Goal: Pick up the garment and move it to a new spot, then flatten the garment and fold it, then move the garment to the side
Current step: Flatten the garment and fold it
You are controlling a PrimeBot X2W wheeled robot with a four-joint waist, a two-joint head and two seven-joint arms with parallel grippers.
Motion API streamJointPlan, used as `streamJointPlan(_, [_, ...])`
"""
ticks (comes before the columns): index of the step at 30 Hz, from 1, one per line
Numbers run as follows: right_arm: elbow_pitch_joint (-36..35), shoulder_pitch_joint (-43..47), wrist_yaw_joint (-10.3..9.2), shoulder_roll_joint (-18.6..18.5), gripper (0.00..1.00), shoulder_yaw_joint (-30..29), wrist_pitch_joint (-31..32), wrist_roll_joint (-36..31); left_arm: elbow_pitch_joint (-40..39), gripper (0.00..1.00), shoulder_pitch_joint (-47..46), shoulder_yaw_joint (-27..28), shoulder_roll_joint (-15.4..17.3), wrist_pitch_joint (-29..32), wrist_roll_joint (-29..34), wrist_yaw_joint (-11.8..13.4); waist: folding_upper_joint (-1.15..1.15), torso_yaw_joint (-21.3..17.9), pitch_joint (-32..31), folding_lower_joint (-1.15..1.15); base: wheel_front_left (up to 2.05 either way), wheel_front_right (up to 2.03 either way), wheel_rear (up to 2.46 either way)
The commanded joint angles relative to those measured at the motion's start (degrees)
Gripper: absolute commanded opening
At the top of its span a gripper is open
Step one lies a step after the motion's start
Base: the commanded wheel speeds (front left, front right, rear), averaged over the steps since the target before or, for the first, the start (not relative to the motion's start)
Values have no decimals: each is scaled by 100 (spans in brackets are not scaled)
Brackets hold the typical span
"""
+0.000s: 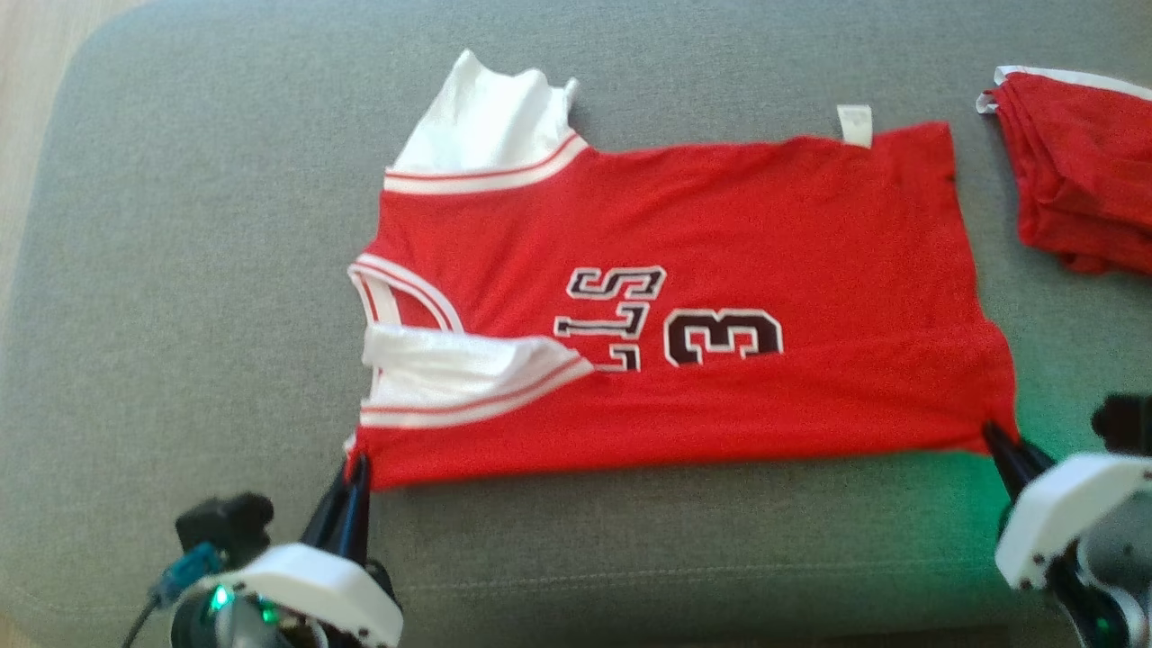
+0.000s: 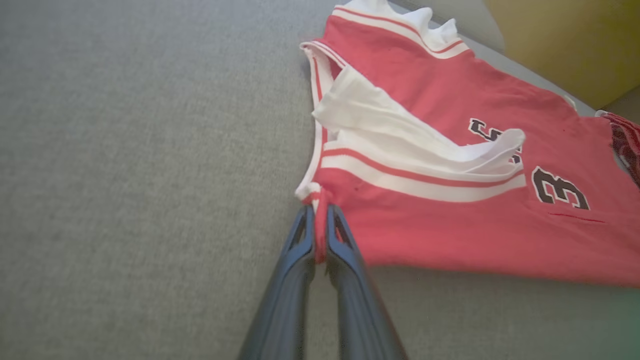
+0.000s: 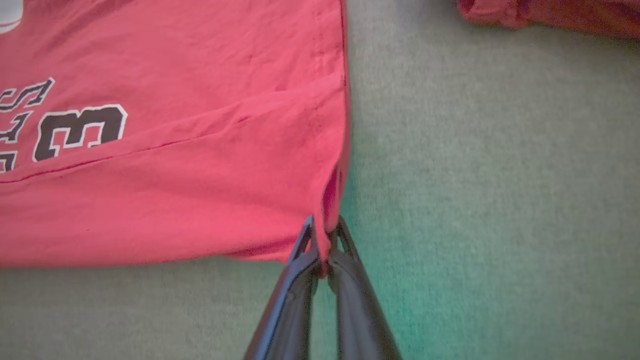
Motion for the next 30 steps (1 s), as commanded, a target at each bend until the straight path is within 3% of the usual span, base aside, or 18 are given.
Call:
streamJointPlan(1, [-261, -4, -2, -143, 0, 41, 32, 49, -195, 0, -99, 201, 169, -5, -33, 47, 0, 5, 4, 1, 0, 0, 0])
streamJointPlan(3, [-436, 190, -2, -129, 0, 12, 179, 89, -311, 0, 60, 172, 164, 86, -83, 111, 0, 4, -1, 1, 0, 0, 0])
streamJointPlan(4, [-499, 255, -2, -123, 7, 6, 232, 92, -333, 0, 115, 138, 172, 143, -86, 133, 0, -2, -4, 1, 0, 0, 0])
streamJointPlan(5, [-547, 298, -2, -115, 38, -14, 257, 71, -341, 0, 159, 88, 166, 231, -110, 141, 0, -6, -11, 1, 0, 0, 0])
streamJointPlan(6, [-585, 329, -2, -107, 100, -30, 272, 32, -345, 0, 183, 46, 155, 311, -130, 152, 0, -8, -20, 1, 0, 0, 0])
streamJointPlan(7, [-616, 345, -2, -85, 100, -57, 279, 1, -349, 18, 191, 11, 152, 374, -132, 170, 0, -12, -30, 1, 0, 0, 0])
streamJointPlan(8, [-655, 341, -2, -49, 100, -89, 277, -24, -345, 50, 196, -24, 155, 455, -135, 195, 0, -19, -42, 1, 0, 0, 0])
streamJointPlan(9, [-745, 341, -2, 4, 100, -120, 288, -71, -357, 100, 197, -53, 178, 564, -114, 271, 0, -39, -68, 1, 0, 0, 0])
streamJointPlan(16, [-1234, 355, -2, 93, 100, -51, 183, -192, -779, 100, -5, 227, 729, 547, 341, 663, 0, -202, -96, 1, 0, 0, 0])
streamJointPlan(19, [-1402, 296, -2, 147, 100, 174, 153, -118, -1016, 100, -527, 396, 1106, 602, 576, 614, 0, -288, 8, 1, 0, 0, 0])
streamJointPlan(22, [-1461, 170, -2, 174, 100, 431, 140, -63, -1050, 100, -1463, 428, 1436, 927, 726, 323, 0, -387, 221, 1, 0, 0, 0])
streamJointPlan(25, [-1463, -24, -2, 178, 100, 633, 100, -28, -804, 100, -2579, 254, 1652, 1419, 786, -230, 0, -517, 498, 1, 0, 0, 0])
streamJointPlan(30, [-1462, -328, -2, 121, 100, 846, -24, 57, 35, 100, -4258, -30, 1632, 2068, 756, -1063, 0, -700, 956, 1, 0, 0, 0])
